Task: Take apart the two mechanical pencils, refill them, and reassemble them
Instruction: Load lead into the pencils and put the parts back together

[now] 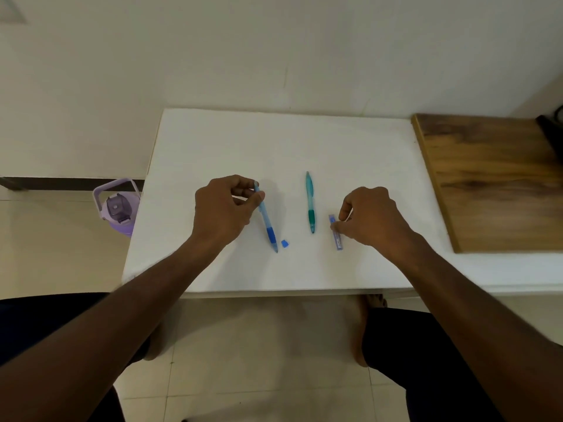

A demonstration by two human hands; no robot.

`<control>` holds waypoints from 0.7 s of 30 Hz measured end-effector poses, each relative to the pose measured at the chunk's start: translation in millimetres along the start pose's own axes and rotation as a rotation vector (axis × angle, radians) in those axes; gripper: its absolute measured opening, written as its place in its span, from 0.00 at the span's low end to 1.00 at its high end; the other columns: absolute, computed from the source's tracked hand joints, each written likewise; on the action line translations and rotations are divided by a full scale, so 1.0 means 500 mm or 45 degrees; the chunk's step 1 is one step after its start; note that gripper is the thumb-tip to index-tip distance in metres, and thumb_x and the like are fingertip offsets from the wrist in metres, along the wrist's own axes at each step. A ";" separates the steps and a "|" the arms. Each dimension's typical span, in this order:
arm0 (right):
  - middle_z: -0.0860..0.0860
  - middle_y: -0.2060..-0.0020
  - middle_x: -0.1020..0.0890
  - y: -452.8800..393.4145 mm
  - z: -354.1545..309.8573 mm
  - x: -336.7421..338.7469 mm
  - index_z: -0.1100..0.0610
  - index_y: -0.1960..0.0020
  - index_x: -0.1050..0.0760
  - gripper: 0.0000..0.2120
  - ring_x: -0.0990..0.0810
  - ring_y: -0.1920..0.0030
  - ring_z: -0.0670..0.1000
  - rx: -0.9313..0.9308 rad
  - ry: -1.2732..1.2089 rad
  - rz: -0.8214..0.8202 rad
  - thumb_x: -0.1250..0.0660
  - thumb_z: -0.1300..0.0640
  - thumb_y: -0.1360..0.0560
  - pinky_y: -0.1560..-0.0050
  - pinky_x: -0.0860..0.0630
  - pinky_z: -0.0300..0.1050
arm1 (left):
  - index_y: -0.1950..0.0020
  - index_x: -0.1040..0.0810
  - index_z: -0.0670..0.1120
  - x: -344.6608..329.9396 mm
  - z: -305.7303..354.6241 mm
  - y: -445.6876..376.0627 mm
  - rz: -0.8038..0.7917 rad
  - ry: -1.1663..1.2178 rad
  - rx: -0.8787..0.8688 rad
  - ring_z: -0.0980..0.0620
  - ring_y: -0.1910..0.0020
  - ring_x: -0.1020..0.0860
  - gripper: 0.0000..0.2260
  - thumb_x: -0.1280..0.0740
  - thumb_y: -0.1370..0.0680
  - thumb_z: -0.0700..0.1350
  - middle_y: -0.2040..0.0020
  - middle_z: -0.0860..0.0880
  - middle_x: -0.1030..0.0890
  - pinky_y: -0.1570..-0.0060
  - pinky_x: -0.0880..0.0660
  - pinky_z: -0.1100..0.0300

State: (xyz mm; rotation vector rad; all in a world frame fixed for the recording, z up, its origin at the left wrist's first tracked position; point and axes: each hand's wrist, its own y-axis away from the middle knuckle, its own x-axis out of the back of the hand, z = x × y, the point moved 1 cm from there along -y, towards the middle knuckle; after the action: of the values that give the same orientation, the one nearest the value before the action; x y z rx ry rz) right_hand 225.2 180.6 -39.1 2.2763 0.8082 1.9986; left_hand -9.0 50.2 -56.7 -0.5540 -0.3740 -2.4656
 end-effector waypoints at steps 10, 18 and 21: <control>0.55 0.57 0.17 0.002 -0.015 -0.009 0.57 0.57 0.19 0.12 0.16 0.59 0.54 -0.006 -0.026 -0.037 0.21 0.50 0.28 0.59 0.24 0.45 | 0.45 0.16 0.48 -0.007 -0.025 -0.006 0.012 -0.154 -0.094 0.61 0.64 0.16 0.12 0.21 0.25 0.50 0.58 0.54 0.15 0.61 0.22 0.74; 0.45 0.66 0.14 0.017 -0.050 0.026 0.51 0.58 0.18 0.09 0.13 0.66 0.47 0.127 -0.666 -0.017 0.19 0.50 0.27 0.68 0.20 0.33 | 0.42 0.19 0.64 -0.011 0.023 0.031 -0.358 -0.832 -0.706 0.59 0.52 0.24 0.09 0.27 0.22 0.59 0.50 0.62 0.22 0.61 0.30 0.63; 0.47 0.62 0.12 0.020 -0.071 0.024 0.53 0.55 0.17 0.09 0.12 0.64 0.45 0.189 -0.747 0.001 0.20 0.49 0.27 0.60 0.15 0.39 | 0.38 0.19 0.63 -0.038 0.024 0.059 -0.565 -0.996 -0.744 0.60 0.52 0.25 0.14 0.29 0.22 0.62 0.46 0.60 0.20 0.62 0.31 0.64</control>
State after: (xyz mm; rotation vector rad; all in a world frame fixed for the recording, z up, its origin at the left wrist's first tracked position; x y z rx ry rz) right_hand 196.8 165.1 -17.9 2.7153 0.9020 1.1754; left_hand 26.2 40.5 -50.8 -1.8697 -0.0485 -2.6636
